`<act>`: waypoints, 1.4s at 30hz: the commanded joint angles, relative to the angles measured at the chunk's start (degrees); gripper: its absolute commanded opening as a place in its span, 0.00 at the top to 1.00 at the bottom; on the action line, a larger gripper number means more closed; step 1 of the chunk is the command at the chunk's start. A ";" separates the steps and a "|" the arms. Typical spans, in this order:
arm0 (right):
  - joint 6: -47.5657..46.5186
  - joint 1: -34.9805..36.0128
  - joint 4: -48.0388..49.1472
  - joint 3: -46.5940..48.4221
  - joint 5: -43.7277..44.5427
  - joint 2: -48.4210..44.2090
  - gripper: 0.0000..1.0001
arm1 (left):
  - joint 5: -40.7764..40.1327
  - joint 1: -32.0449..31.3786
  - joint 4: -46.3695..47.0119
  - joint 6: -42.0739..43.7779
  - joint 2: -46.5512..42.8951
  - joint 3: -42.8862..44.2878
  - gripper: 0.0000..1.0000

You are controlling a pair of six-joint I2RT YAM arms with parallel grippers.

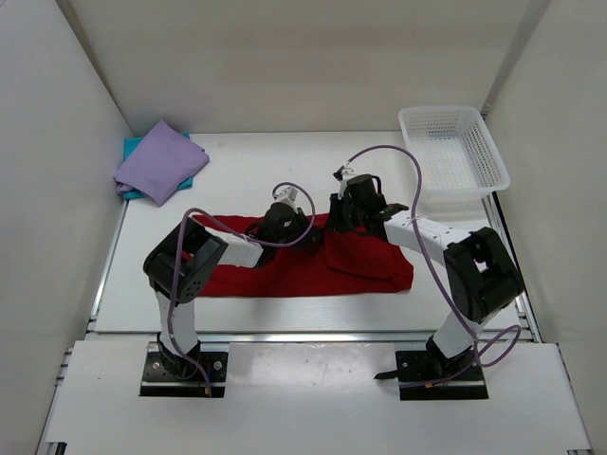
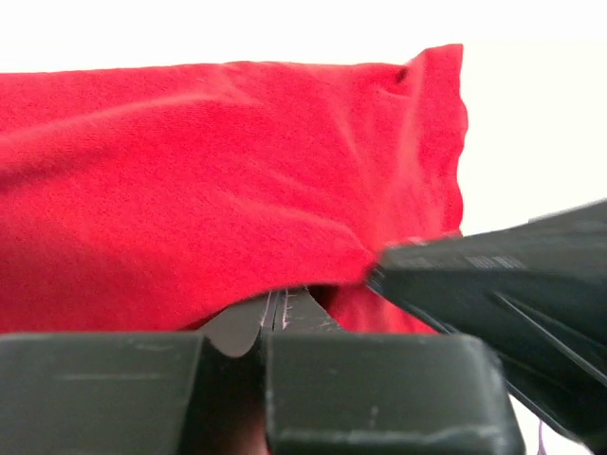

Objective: Fold and stack the t-shirts
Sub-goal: Fold the other side of the tshirt into a rectangle

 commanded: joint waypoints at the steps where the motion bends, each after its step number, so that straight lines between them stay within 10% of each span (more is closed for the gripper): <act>1: 0.20 -0.38 2.60 -0.45 -0.57 -3.04 1.00 | -1.62 0.60 -1.19 0.25 1.65 3.16 0.95; 11: -0.33 -0.55 1.82 -0.89 -0.66 -2.34 1.00 | -5.15 1.91 -1.12 -0.97 0.43 -0.94 0.84; 22: -1.39 0.85 -2.66 0.18 -0.67 0.83 0.99 | -1.10 0.77 3.99 -2.65 -23.27 -18.87 0.69; 24: -0.86 1.29 -3.10 -0.35 -0.83 -0.49 0.86 | -1.19 2.52 3.90 -3.17 -27.33 -21.17 0.68; 30: 2.82 0.24 -3.46 -7.45 2.93 -12.24 0.65 | 3.63 12.71 3.90 -4.06 -25.61 -18.82 0.67; 34: 8.00 -6.42 -3.19 -20.00 6.63 -25.06 0.95 | 8.39 17.03 4.95 -6.51 -19.36 -16.26 0.67; 37: 10.99 -12.75 -2.75 -29.52 6.10 -35.52 1.00 | 10.68 20.28 6.27 -8.45 -15.94 -16.08 0.67; 42: 11.53 -17.43 -4.34 -38.14 5.67 -44.44 0.73 | 13.58 25.90 9.08 -11.26 -12.14 -18.27 0.68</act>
